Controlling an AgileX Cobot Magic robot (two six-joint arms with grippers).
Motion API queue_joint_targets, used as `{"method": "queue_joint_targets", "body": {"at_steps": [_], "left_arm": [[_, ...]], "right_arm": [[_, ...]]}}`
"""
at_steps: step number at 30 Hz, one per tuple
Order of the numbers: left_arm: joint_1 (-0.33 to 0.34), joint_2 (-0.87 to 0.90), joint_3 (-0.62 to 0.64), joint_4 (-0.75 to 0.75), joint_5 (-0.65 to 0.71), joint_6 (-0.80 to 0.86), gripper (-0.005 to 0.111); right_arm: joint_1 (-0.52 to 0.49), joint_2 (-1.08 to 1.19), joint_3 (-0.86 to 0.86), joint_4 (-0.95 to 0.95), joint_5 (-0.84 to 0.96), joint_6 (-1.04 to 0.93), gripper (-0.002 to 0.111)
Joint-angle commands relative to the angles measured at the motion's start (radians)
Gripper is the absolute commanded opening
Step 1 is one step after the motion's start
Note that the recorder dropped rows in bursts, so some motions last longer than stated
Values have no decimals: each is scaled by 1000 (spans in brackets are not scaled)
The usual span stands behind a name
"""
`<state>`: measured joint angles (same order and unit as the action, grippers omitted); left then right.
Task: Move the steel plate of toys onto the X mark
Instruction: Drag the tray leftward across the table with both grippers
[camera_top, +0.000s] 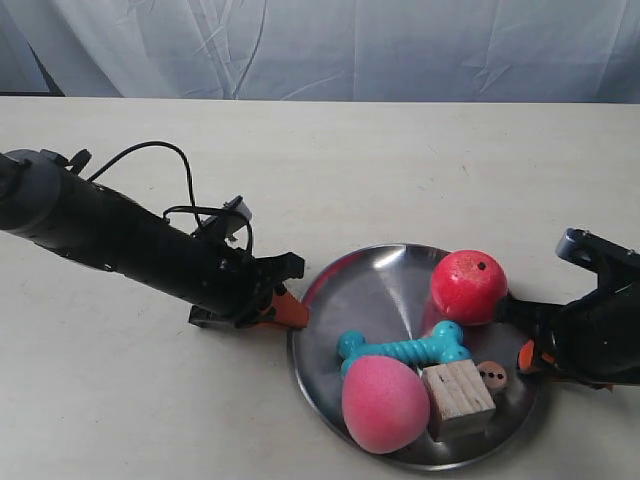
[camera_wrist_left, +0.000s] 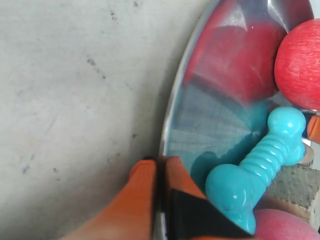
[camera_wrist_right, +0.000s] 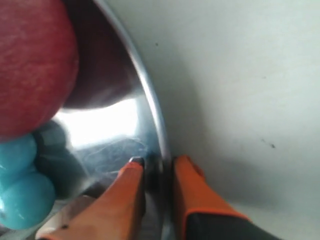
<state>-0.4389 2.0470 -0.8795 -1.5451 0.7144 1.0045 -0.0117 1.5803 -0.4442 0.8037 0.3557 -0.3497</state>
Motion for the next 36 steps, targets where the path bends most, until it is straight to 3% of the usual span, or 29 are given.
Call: {"method": "queue_joint_targets", "body": {"at_steps": [1,4,5,6,36], "left_arm": [[-2,30,12,9,-23,1,0],[-2,30,12,9,-9,22,0],[-2,30,12,9,-9,24,0],[-2,30,12,9,-5,27,0],[-2,-130,12,13,10,21,0]], "right_arm": [[1,0,2,128,53,-114,19],[1,0,2,138,55,-130,14],[1,0,2,138,55,-130,10],[1,0,2,138,55,-130,-1],[1,-58,-53,200,168,-180,-1]]}}
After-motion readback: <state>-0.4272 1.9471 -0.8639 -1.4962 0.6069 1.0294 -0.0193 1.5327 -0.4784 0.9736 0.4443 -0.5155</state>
